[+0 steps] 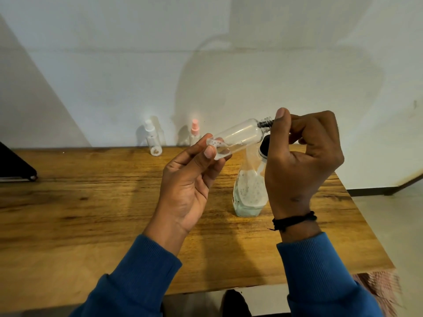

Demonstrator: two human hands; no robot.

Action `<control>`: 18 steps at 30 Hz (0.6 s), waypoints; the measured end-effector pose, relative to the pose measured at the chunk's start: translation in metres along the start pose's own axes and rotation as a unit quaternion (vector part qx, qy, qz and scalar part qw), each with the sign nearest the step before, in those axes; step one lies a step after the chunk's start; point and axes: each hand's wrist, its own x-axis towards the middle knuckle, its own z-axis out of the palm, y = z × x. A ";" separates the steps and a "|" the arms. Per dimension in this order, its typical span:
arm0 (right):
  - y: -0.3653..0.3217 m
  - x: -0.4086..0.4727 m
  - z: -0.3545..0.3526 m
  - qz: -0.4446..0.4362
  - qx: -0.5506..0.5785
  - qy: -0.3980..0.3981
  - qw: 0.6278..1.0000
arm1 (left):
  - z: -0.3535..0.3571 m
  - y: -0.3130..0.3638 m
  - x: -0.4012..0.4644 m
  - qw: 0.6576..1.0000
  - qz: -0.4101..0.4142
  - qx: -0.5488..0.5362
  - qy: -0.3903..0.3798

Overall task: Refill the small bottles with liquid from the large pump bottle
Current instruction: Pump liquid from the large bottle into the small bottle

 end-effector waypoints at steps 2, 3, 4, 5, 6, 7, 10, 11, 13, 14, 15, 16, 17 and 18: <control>0.002 -0.001 0.000 -0.001 0.003 0.000 1.000 | -0.001 0.000 0.001 1.000 0.000 -0.001 0.001; 0.002 -0.001 0.000 0.000 0.003 -0.001 1.000 | -0.001 0.000 0.001 1.000 0.000 -0.001 0.002; 0.001 0.001 0.000 0.001 0.002 -0.001 1.000 | -0.001 0.000 0.001 1.000 0.000 -0.001 0.001; 0.000 0.002 0.000 0.002 0.000 -0.001 1.000 | 0.000 0.000 0.001 1.000 -0.001 -0.001 -0.001; -0.001 0.004 -0.001 0.002 -0.001 0.000 1.000 | 0.000 0.000 0.001 1.000 -0.003 -0.001 -0.002; -0.002 0.004 -0.001 0.002 -0.004 0.000 1.000 | 0.001 0.000 0.001 1.000 -0.004 -0.001 -0.002; -0.003 0.004 0.000 -0.002 -0.004 0.000 1.000 | 0.001 0.001 0.000 1.000 -0.003 -0.004 -0.006; -0.002 0.002 0.000 -0.001 -0.001 0.000 1.000 | 0.000 0.001 0.000 1.000 -0.002 -0.004 -0.006; -0.001 -0.001 0.001 0.002 0.009 0.001 1.000 | -0.001 0.001 0.000 1.000 -0.003 -0.002 -0.002; 0.000 -0.002 0.001 0.004 0.010 0.001 1.000 | -0.001 0.001 0.001 1.000 -0.004 -0.002 0.000; -0.001 -0.002 0.001 0.006 0.010 0.000 1.000 | -0.002 0.000 0.001 1.000 -0.004 0.000 0.001; -0.001 -0.001 0.000 0.008 0.008 -0.002 1.000 | -0.002 0.000 0.002 1.000 -0.005 0.000 0.002; -0.002 0.000 0.000 0.008 0.007 -0.003 1.000 | -0.002 -0.001 0.002 1.000 -0.005 0.000 0.000; -0.003 0.002 0.000 0.008 0.005 -0.003 1.000 | -0.002 -0.001 0.002 1.000 -0.005 -0.002 -0.003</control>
